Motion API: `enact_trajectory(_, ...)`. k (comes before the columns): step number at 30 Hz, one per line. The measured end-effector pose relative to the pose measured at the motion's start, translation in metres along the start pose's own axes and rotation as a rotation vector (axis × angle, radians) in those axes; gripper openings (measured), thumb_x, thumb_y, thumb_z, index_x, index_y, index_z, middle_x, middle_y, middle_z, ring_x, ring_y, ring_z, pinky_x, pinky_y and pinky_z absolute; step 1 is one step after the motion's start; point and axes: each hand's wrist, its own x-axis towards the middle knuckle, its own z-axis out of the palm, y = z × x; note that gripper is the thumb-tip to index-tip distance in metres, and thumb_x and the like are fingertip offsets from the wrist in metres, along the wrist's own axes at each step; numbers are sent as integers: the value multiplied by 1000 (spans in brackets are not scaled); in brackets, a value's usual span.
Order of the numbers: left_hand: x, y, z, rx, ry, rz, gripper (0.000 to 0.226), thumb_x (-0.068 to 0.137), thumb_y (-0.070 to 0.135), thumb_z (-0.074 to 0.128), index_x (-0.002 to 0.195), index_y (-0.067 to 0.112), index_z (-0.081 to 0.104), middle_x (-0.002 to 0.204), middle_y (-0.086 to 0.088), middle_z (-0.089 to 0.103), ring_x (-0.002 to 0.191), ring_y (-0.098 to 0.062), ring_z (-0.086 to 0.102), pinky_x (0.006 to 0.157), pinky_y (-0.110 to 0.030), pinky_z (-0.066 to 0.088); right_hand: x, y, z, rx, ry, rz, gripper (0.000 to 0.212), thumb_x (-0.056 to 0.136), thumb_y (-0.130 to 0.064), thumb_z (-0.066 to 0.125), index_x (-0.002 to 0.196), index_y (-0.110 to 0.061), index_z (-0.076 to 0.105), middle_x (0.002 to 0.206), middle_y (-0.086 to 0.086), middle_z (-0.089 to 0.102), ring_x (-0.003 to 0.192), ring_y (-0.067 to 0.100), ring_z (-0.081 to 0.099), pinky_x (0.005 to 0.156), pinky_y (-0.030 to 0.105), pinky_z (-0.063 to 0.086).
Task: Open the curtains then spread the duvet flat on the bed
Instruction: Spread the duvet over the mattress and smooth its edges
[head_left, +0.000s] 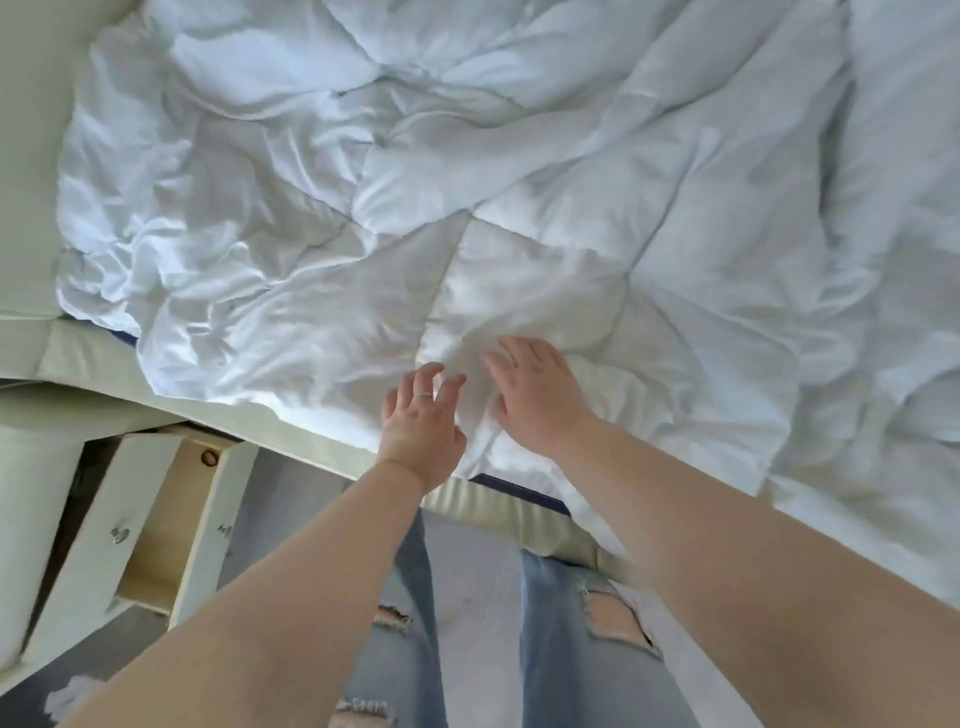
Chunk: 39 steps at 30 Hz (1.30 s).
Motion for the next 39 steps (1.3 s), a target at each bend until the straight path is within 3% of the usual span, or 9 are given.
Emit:
enact_trajectory(6,-2,133,47,19,-90,8,70,74,28,59,139,18,33,141,-5,28,132,-29,28,111,-41,28,-161,139,28,6,176,286,50,77,-33,71,124,-18,59,125,12,54,115,36,51,102,44,38)
enact_trajectory(11,-14,194,73,83,-112,157,93,64,35,57,146,31,13,149,-7,15,141,-30,14,117,-44,14,-230,187,61,-121,-92,253,62,81,-58,60,128,-18,54,126,9,50,126,35,43,115,50,25)
enact_trajectory(13,-16,197,83,229,-199,155,110,65,33,58,150,38,-13,156,-14,-2,146,-33,-5,119,-48,2,-235,183,75,-141,-195,198,78,78,-64,59,143,-25,38,151,15,31,145,39,19,117,59,7)
enact_trajectory(16,-13,190,90,457,-235,204,120,74,18,64,146,36,-30,156,-24,-7,147,-38,-9,119,-49,6,-223,165,99,-135,-295,216,108,72,-67,64,153,-40,-2,164,14,-15,148,45,-16,111,70,-9)
enact_trajectory(18,-5,182,88,477,-230,223,121,75,15,69,147,38,-26,155,-22,-1,145,-36,3,115,-44,19,-209,156,108,-167,-322,237,104,79,-54,64,153,-41,-8,164,13,-17,147,47,-15,107,74,-5)
enact_trajectory(22,11,169,73,520,-220,313,82,87,20,53,149,39,3,153,-17,20,132,-33,30,102,-41,36,-185,161,96,-263,-303,198,48,91,-25,52,138,-27,45,137,3,49,131,33,38,105,59,30)
enact_trajectory(24,11,164,60,526,-234,314,69,86,26,54,144,37,19,146,-15,33,125,-32,40,97,-42,40,-182,175,85,-299,-364,275,35,96,-26,46,128,-30,58,127,-2,59,122,28,47,101,47,35)
enact_trajectory(33,-22,236,91,272,-487,420,55,85,16,59,133,35,41,122,-9,50,111,-30,48,84,-42,45,-236,274,57,-550,-763,637,55,90,-27,39,144,-34,46,144,-1,44,133,25,34,104,50,31)
enact_trajectory(39,-18,240,112,334,-492,235,60,82,35,70,132,30,37,136,-6,43,122,-31,42,90,-44,40,-254,258,84,-351,-598,470,45,99,-28,34,143,-28,45,146,2,40,138,29,32,108,50,31)
